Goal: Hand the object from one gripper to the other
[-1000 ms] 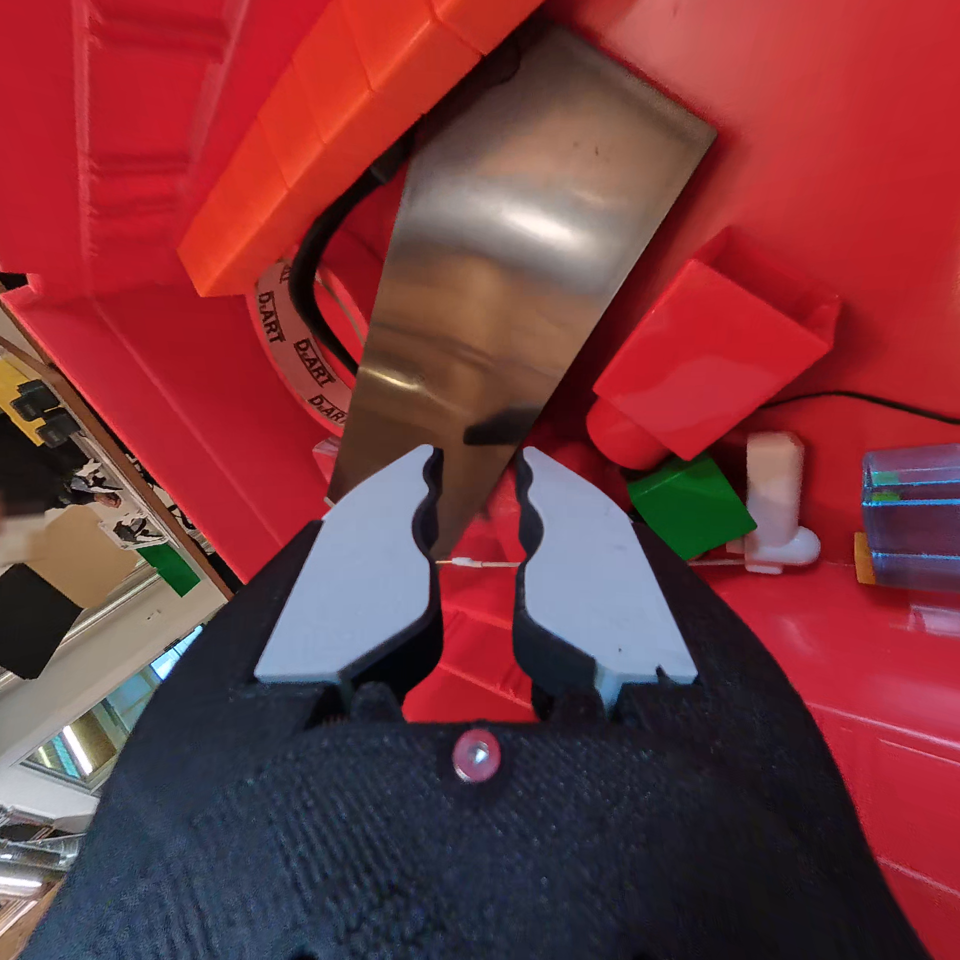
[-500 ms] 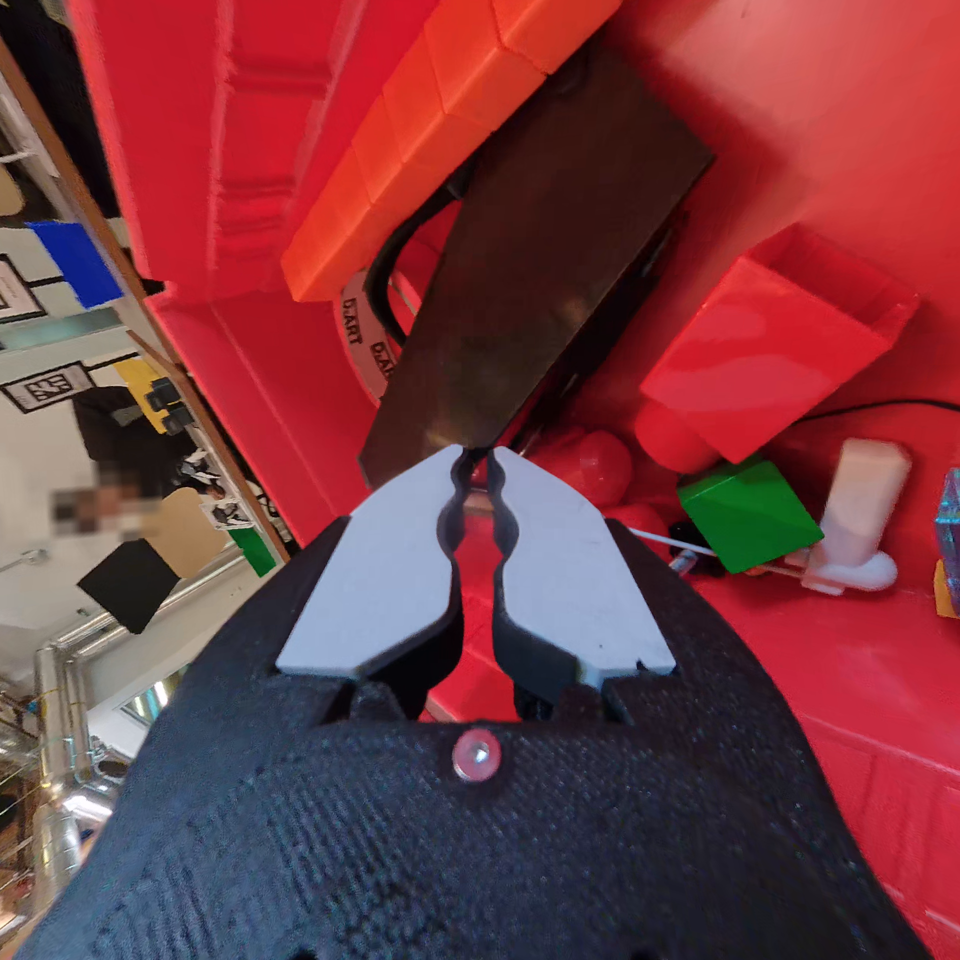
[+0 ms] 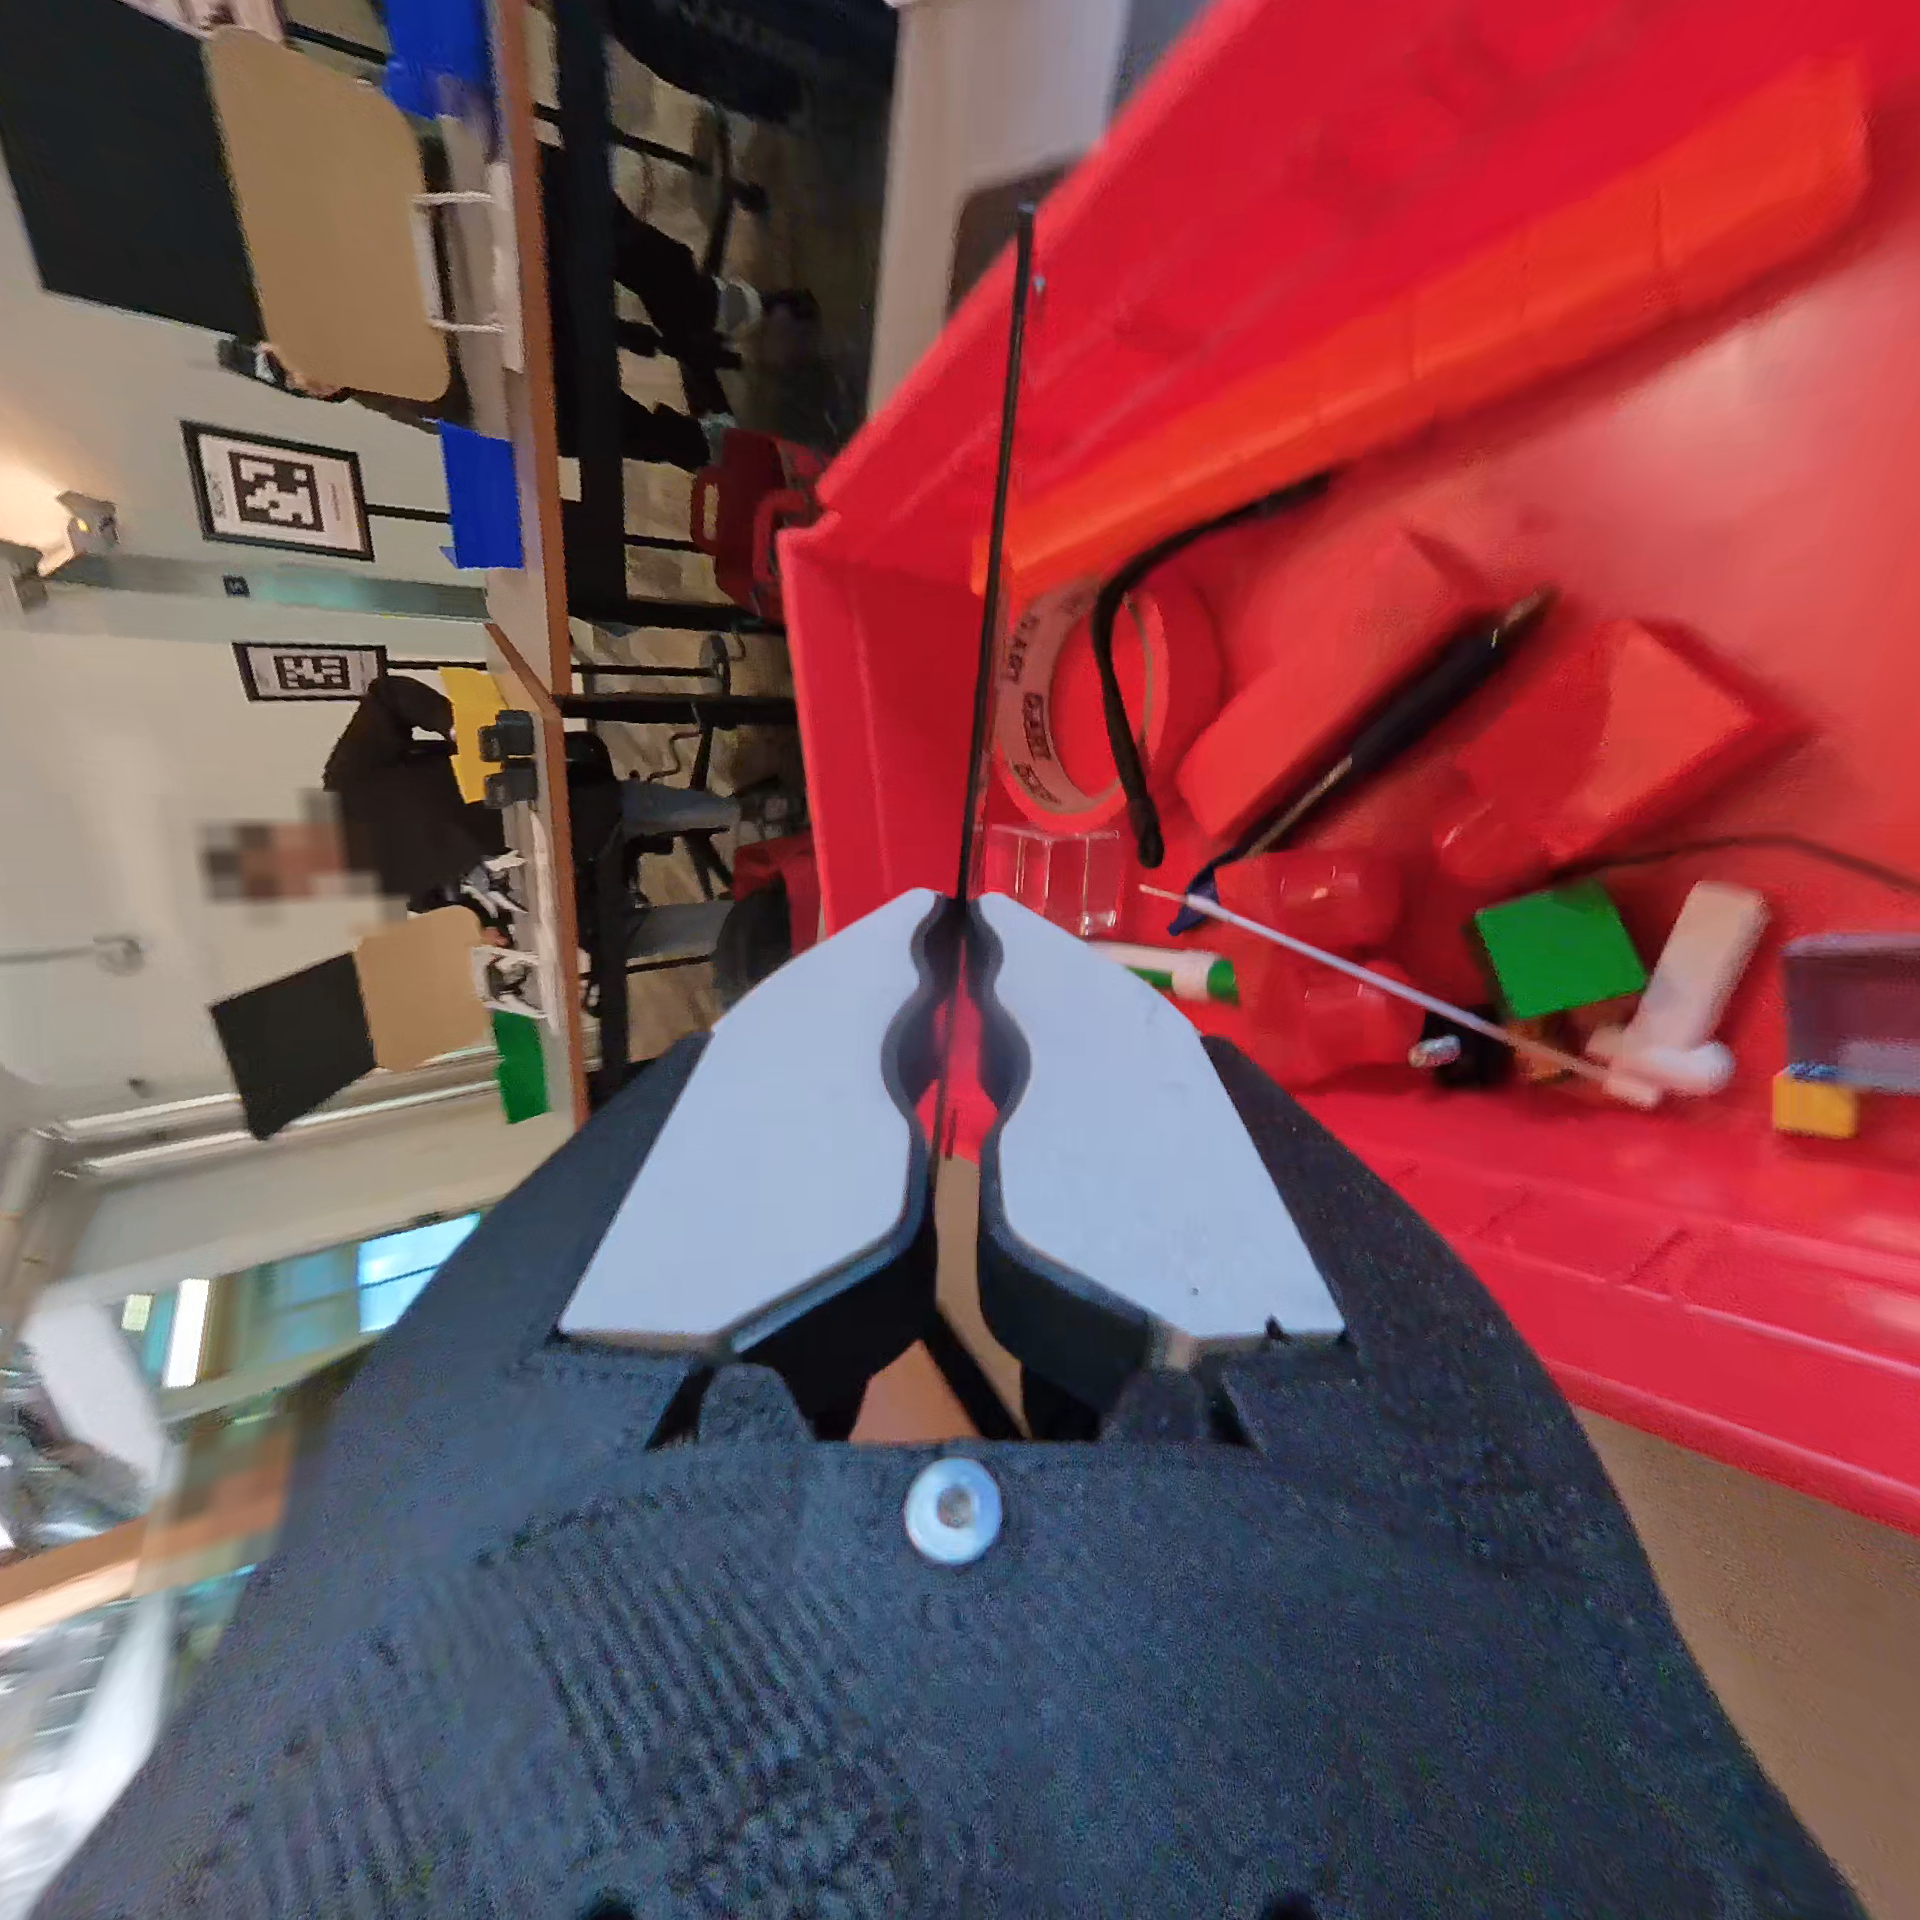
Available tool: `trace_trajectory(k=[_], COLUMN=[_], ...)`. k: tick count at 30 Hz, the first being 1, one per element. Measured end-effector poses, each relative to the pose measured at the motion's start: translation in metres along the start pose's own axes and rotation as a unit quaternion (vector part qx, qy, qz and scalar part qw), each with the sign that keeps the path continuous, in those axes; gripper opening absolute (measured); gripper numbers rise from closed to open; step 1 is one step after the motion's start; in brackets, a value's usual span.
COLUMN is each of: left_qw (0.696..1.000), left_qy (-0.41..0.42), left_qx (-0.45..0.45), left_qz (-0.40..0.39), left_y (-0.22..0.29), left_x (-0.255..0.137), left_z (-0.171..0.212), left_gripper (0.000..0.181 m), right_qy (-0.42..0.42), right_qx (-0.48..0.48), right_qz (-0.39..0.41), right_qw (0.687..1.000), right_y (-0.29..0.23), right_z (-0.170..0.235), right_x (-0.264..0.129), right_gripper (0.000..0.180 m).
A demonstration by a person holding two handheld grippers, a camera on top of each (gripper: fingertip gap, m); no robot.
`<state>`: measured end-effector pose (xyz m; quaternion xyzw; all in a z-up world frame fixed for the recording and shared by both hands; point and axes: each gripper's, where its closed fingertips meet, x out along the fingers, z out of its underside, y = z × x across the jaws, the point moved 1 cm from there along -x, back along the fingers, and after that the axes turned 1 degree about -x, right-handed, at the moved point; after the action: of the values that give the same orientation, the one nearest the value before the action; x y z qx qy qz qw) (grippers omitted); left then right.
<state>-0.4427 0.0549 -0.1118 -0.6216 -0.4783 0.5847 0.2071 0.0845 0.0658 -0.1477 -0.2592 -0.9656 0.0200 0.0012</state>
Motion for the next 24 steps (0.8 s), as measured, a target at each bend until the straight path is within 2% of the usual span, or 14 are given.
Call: trace_trajectory(k=[4, 8, 11, 13, 19, 22, 23, 24], left_qw=[0.981, 0.918, 0.852, 0.797, 0.638, 0.568, 0.547, 0.533], left_qy=[0.112, 0.269, 0.382, 0.458, 0.632, 0.679, 0.688, 0.692], left_qx=[-0.156, -0.293, -0.356, -0.387, -0.402, -0.408, -0.414, -0.421], left_qz=[-0.001, 0.014, 0.044, 0.074, 0.178, 0.226, 0.237, 0.245], left_y=[-0.02, -0.034, -0.038, -0.04, -0.038, -0.026, -0.021, -0.016], left_x=[-0.034, -0.074, -0.099, -0.118, -0.18, -0.2, -0.202, -0.2], left_z=[-0.027, -0.076, -0.121, -0.155, -0.26, -0.286, -0.289, -0.291], left_gripper=[0.003, 0.001, 0.002, 0.002, 0.002, 0.003, 0.002, 0.001], right_qy=[0.006, 0.01, 0.02, 0.034, 0.09, 0.08, 0.08, 0.086], right_qx=[-0.009, -0.022, -0.053, -0.076, -0.106, -0.076, -0.052, -0.023], right_qz=[-0.015, -0.052, -0.085, -0.102, -0.148, -0.178, -0.206, -0.253], right_qw=[1.0, 0.998, 0.995, 0.991, 0.979, 0.978, 0.974, 0.963], right_y=[-0.011, -0.034, -0.058, -0.073, -0.11, -0.116, -0.121, -0.131], right_z=[-0.006, -0.019, -0.041, -0.065, -0.146, -0.156, -0.153, -0.15], right_x=[0.004, 0.018, 0.037, 0.055, 0.117, 0.142, 0.144, 0.142], right_gripper=[0.014, 0.014, 0.014, 0.016, 0.043, 0.063, 0.057, 0.041])
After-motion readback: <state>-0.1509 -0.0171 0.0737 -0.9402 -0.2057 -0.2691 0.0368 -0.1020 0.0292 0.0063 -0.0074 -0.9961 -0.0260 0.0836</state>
